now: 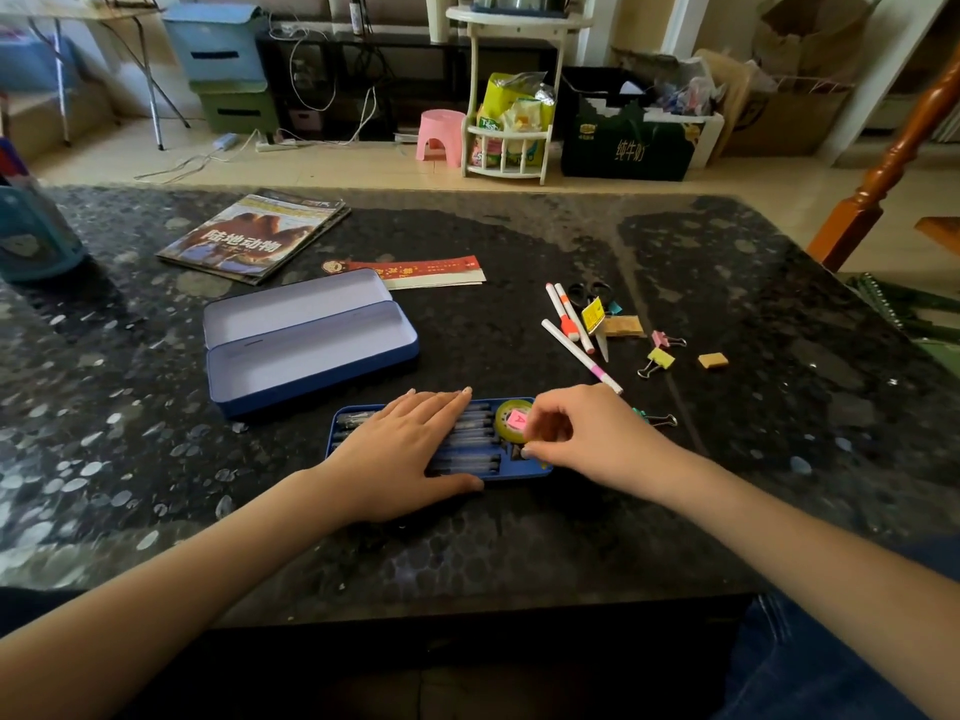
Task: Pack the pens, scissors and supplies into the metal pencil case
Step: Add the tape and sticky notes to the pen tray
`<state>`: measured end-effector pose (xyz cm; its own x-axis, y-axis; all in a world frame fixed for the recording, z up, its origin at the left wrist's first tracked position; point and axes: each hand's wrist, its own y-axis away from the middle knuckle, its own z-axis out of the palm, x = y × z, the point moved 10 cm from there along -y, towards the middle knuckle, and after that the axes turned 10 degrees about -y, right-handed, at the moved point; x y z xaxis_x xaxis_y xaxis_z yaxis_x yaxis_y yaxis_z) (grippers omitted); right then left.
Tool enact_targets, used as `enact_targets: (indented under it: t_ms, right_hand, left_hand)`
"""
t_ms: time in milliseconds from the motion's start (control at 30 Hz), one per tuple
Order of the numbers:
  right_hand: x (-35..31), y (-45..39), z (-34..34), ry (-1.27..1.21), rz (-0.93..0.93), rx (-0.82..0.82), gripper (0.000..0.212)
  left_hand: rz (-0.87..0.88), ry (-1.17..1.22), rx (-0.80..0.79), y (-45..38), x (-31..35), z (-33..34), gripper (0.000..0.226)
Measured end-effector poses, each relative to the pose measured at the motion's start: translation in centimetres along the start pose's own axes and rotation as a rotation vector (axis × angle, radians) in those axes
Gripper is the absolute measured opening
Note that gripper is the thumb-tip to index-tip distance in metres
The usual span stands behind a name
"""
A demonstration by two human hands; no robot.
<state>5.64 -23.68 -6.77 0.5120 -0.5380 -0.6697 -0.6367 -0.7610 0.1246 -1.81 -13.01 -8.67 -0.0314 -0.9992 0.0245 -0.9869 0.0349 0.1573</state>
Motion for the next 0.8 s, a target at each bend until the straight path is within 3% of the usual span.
enact_targets:
  t_ms: [200, 267, 367, 633, 800]
  right_hand:
    - [0.2, 0.4, 0.3, -0.121, 0.037, 0.123, 0.004]
    - [0.1, 0.5, 0.4, -0.06, 0.03, 0.139, 0.005]
    - [-0.3, 0.4, 0.8, 0.083, 0.004, 0.108, 0.007]
    - [0.0, 0.5, 1.9, -0.041, 0.052, 0.035, 0.023]
    - [1.1, 0.4, 2.3, -0.019, 0.14, 0.021, 0.021]
  left_hand:
    - [-0.002, 0.001, 0.004, 0.5, -0.4, 0.4, 0.092]
    - [0.0, -0.012, 0.007, 0.7, -0.5, 0.5, 0.092]
    - [0.005, -0.025, 0.016, 0.7, -0.6, 0.5, 0.091]
    - [0.047, -0.071, 0.007, 0.8, -0.8, 1.0, 0.089]
    - [0.091, -0.104, 0.009, 1.2, -1.2, 1.4, 0.081]
